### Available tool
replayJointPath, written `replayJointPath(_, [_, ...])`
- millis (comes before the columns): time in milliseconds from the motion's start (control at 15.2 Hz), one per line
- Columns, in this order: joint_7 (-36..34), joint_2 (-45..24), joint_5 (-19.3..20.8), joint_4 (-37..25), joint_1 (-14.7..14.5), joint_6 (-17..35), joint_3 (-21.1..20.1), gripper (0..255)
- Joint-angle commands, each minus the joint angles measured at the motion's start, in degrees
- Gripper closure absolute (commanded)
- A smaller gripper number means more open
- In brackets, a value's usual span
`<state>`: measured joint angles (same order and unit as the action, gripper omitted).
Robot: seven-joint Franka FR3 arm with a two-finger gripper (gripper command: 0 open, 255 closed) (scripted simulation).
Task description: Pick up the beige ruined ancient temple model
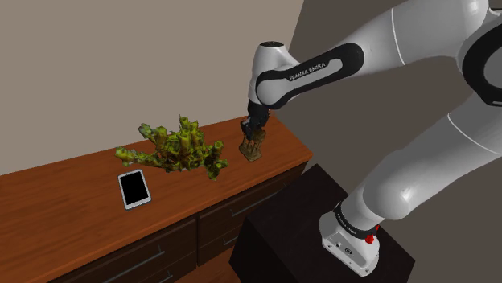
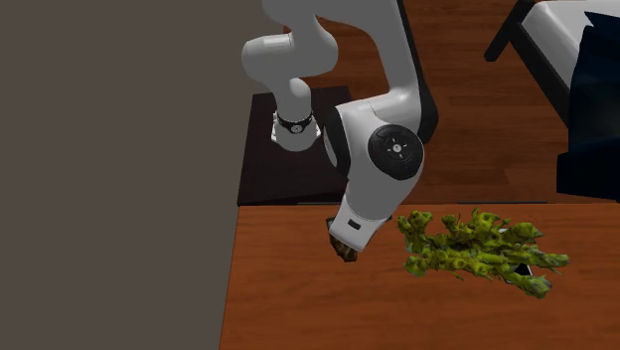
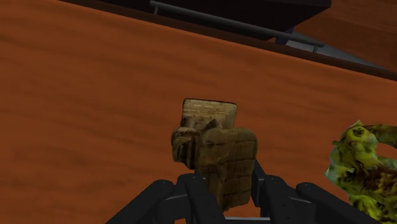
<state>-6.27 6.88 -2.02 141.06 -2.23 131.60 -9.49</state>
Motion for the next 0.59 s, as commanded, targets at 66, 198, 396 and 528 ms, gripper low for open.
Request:
replayJointPath(66, [0.3,1.6,-0.2,-0.9,0.0,-2.4,0.1,255])
replayJointPath(198, [0.4,2.5,-0.3,-1.6,0.0,-4.1,0.2,255])
replayJointPath(396, [0.5,3.9,-0.5,-2.7,0.0,-6.6,0.3,255])
replayJointPath(528, [0.6,4.8,-0.6,-3.5,0.0,-8.2,0.4,255])
